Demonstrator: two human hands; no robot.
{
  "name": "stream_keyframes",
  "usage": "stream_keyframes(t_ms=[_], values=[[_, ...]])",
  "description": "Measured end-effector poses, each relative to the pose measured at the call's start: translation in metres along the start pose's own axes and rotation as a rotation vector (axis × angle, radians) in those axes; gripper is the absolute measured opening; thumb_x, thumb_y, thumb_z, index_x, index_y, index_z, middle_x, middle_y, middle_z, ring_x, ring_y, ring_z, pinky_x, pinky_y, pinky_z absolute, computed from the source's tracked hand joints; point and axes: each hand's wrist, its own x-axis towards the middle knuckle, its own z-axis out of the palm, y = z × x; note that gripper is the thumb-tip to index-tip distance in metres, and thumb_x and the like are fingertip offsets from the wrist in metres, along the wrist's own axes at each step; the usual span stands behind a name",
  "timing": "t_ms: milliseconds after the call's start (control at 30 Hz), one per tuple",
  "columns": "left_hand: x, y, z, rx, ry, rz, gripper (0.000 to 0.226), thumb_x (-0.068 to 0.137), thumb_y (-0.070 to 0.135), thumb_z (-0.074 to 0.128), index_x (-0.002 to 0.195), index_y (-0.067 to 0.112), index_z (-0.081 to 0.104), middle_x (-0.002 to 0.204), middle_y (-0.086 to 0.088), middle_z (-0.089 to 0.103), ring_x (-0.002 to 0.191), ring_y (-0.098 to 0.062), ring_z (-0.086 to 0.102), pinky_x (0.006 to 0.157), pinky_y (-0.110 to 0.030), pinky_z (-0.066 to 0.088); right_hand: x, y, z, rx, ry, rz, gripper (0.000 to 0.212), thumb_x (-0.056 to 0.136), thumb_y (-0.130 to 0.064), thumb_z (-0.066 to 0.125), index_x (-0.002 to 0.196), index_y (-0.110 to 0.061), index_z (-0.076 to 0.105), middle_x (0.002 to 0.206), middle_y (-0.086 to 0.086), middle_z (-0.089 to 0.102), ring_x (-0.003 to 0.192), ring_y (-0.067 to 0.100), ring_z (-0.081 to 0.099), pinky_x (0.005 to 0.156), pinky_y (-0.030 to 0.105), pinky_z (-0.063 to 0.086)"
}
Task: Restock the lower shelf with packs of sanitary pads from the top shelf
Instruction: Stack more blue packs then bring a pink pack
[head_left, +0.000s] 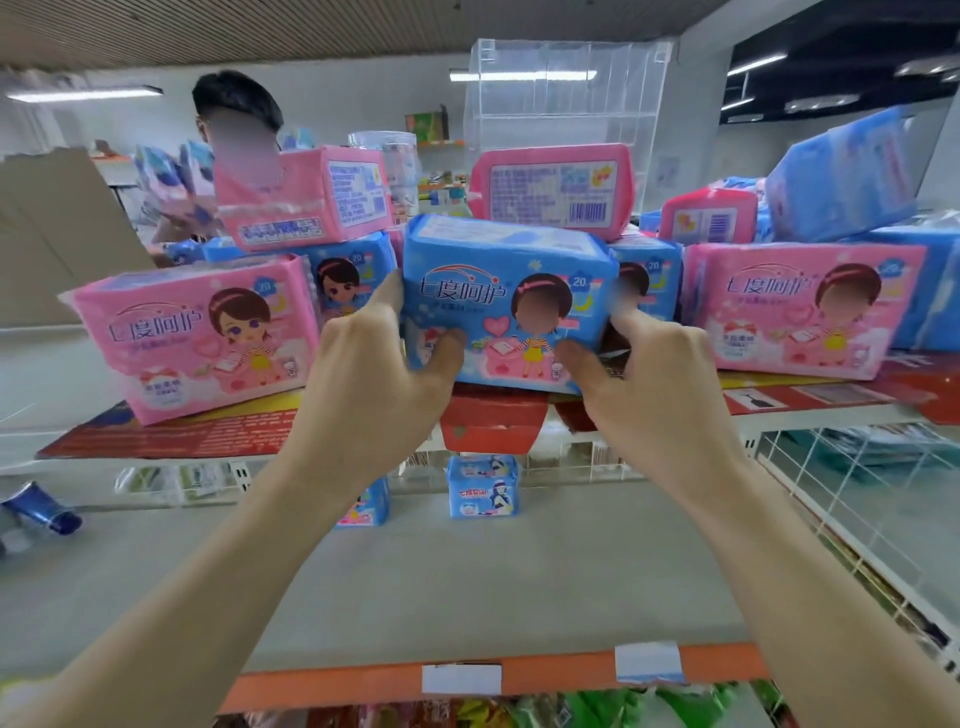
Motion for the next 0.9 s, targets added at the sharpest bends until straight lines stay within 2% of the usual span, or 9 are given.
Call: stream_keyframes(t_ms=[233,300,400,500,567,633,733,833,900], values=[[-0.032,0.024,-0.011,-0.017,0.121,0.046,0.032,0.09,0.032,0.06,0.122,0.026,0.06,0.094,0.014,0.07,0.087,-0.006,0.062,0.075,-0.011,0.045,-0.018,0.0,-0.024,0.094,0.067,-0.098,0.026,0.089,-0.033,0.069,0.112,-0.021,0.067,0.086,0.003,0.072,0.077,0.022,0.066,0.075,0.04,0.053],[-0.042,0.029,-0.012,-0.02,0.148,0.048,0.034,0.09,0.034,0.058,0.123,0.027,0.06,0.095,0.015,0.07,0.084,-0.011,0.065,0.083,-0.026,0.051,-0.025,-0.002,-0.031,0.118,0.076,-0.115,0.03,0.087,-0.037,0.064,0.113,-0.023,0.068,0.087,0.003,0.073,0.08,0.023,0.067,0.076,0.042,0.054],[-0.056,0.034,-0.012,0.003,0.184,0.071,0.041,0.091,0.034,0.058,0.131,0.026,0.059,0.098,0.022,0.068,0.092,-0.015,0.067,0.094,-0.044,0.052,-0.034,-0.001,-0.039,0.171,0.071,-0.125,0.031,0.086,-0.035,0.064,0.113,-0.022,0.069,0.088,0.0,0.073,0.08,0.022,0.068,0.077,0.043,0.055],[-0.071,0.037,-0.012,-0.161,0.186,0.042,0.044,0.095,0.027,0.063,0.138,0.028,0.058,0.121,0.023,0.068,0.114,0.0,0.063,0.103,-0.036,0.049,-0.046,0.0,-0.045,0.252,0.061,-0.119,0.024,0.087,-0.03,0.065,0.108,-0.019,0.07,0.087,-0.007,0.073,0.079,0.017,0.069,0.076,0.041,0.056],[-0.083,0.04,-0.012,-0.316,0.168,-0.004,0.044,0.097,0.021,0.063,0.141,0.022,0.057,0.118,0.023,0.07,0.112,0.002,0.064,0.099,-0.029,0.052,-0.054,0.001,-0.049,0.294,0.049,-0.133,0.021,0.088,-0.029,0.066,0.105,-0.018,0.07,0.087,-0.008,0.073,0.079,0.016,0.069,0.075,0.039,0.056],[-0.098,0.042,-0.012,-0.407,0.173,-0.024,0.045,0.098,0.014,0.061,0.143,0.012,0.054,0.114,0.018,0.072,0.107,-0.005,0.067,0.09,-0.021,0.053,-0.065,0.003,-0.053,0.322,0.029,-0.154,0.021,0.089,-0.031,0.066,0.103,-0.016,0.07,0.088,-0.004,0.074,0.08,0.018,0.07,0.074,0.039,0.055],[-0.128,0.043,-0.011,-0.484,0.204,-0.032,0.051,0.098,0.01,0.062,0.146,0.003,0.047,0.127,-0.001,0.069,0.121,-0.02,0.064,0.095,-0.031,0.055,-0.086,0.009,-0.057,0.358,-0.002,-0.175,0.028,0.089,-0.035,0.063,0.109,-0.016,0.07,0.089,-0.001,0.074,0.082,0.02,0.069,0.076,0.041,0.054],[-0.161,0.038,-0.006,-0.469,0.232,-0.069,0.054,0.096,0.008,0.063,0.147,0.003,0.046,0.129,-0.003,0.069,0.121,-0.021,0.065,0.097,-0.036,0.055,-0.113,0.015,-0.057,0.39,-0.043,-0.182,0.034,0.091,-0.038,0.062,0.115,-0.015,0.07,0.089,0.0,0.073,0.083,0.02,0.069,0.076,0.043,0.053],[-0.183,0.032,-0.002,-0.471,0.213,-0.124,0.055,0.095,0.009,0.065,0.146,0.001,0.046,0.132,-0.01,0.066,0.121,-0.025,0.064,0.097,-0.042,0.056,-0.133,0.021,-0.053,0.373,-0.066,-0.204,0.029,0.092,-0.033,0.065,0.111,-0.013,0.07,0.085,-0.003,0.071,0.08,0.02,0.067,0.073,0.034,0.052]])
